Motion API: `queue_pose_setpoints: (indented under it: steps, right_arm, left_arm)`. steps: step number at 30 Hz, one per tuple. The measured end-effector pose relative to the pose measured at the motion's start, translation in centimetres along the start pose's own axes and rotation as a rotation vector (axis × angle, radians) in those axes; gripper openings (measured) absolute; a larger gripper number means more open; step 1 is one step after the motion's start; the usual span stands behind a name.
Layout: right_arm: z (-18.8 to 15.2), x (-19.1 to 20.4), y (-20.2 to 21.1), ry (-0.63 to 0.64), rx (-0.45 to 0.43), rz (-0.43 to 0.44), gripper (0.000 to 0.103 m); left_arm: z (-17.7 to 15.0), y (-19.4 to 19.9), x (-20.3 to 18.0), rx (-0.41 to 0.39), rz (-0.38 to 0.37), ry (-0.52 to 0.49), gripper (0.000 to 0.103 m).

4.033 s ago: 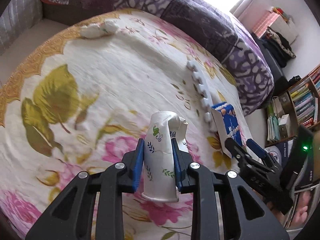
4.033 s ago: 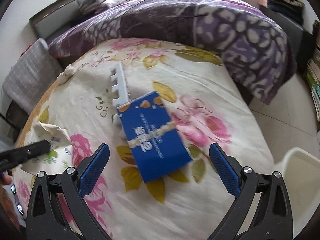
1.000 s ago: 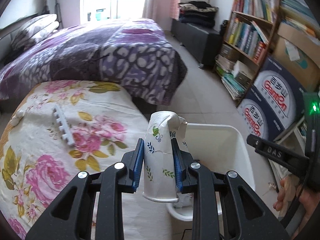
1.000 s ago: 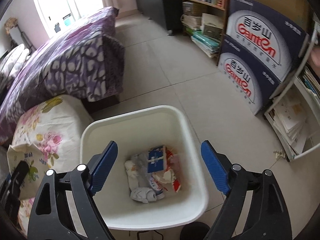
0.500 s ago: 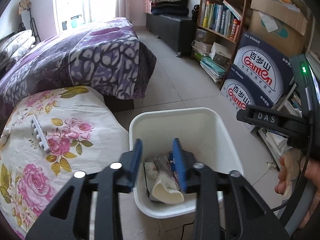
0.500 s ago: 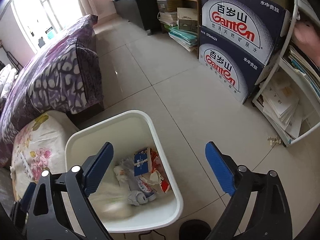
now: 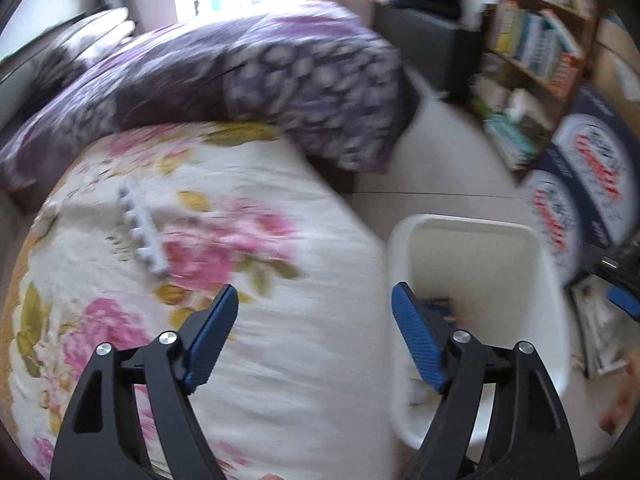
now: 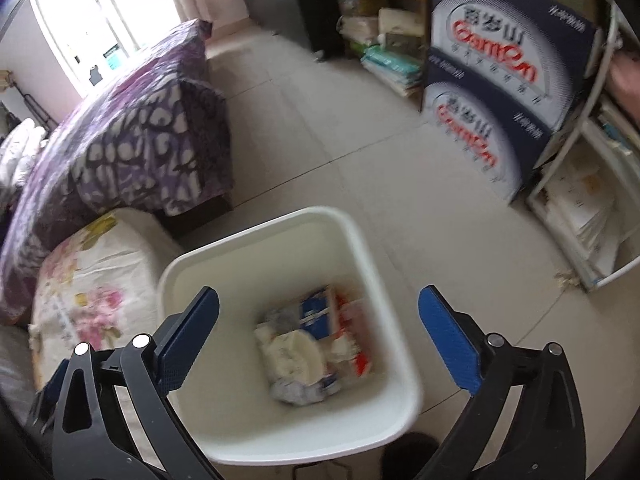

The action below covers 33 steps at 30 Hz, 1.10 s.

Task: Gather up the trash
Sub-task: 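Grasp the white foam strip on the bed with the left tool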

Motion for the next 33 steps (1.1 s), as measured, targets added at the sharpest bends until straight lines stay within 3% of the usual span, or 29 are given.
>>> queue_pose_setpoints:
  steps: [10,19,20,25,28,33]
  right_arm:
    - [-2.3,4.5,-0.5,0.093,0.041,0.045,0.096]
    - [-3.9,6.9,-0.9,0.147,0.061,0.066,0.096]
    - [-4.2,7.3,-1.0,0.157,0.067,0.078,0.096]
    - [-5.9,10.3,-0.3,0.262,0.045,0.137,0.096]
    - [-7.5,12.7,0.3,0.337,0.036,0.199,0.096]
    - [-12.5,20.4,3.2,0.637,-0.032,0.369,0.096]
  left_arm:
    - [0.5,-5.9,12.2,0.125,0.187,0.138,0.08]
    - [0.1,-9.0,15.9,0.153,0.219,0.189,0.079]
    - [0.2,-9.2,15.9,0.151,0.208,0.181,0.076]
    - [-0.6,-10.2,15.7,0.162,0.105,0.171,0.033]
    - [-1.3,-8.8,16.7,0.152,0.055,0.156,0.031]
    - [-3.3,-4.6,21.1,0.111,0.067,0.111,0.03]
Point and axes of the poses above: each gripper's, at about its wrist camera, not at the fingertips, and y roughly against the way its jaws point, x to its left, z to its top, the point moved 9 cm from there along -y, roughly the way its jaws point, and after that the axes turned 15 degrees about -y, right-handed, at the moved point
